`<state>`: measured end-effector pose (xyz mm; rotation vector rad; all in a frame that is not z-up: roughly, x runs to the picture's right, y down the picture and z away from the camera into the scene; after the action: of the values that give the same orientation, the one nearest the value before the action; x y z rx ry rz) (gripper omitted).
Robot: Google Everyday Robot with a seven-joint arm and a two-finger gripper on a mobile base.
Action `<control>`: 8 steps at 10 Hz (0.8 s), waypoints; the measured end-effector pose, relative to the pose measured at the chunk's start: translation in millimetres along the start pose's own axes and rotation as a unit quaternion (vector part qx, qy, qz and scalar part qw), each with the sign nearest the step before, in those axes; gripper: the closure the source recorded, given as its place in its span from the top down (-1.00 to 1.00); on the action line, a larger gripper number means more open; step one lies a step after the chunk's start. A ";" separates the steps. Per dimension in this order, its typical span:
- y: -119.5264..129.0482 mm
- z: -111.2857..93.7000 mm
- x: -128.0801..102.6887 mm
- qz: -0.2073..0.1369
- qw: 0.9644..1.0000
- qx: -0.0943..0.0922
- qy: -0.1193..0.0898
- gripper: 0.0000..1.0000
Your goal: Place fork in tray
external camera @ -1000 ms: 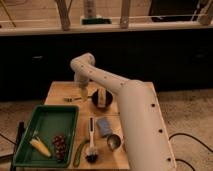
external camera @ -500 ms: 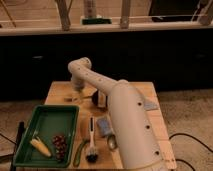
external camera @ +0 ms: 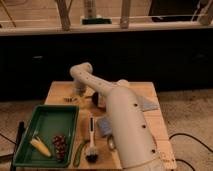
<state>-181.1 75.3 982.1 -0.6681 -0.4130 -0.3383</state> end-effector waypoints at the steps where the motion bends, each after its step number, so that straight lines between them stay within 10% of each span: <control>1: 1.7 2.9 3.2 0.006 1.000 -0.001 -0.003 0.36; 8: 2.0 -10.8 6.5 0.004 1.000 -0.001 0.003 -0.98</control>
<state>-171.8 68.6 976.5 -0.6700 -0.4042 -0.3340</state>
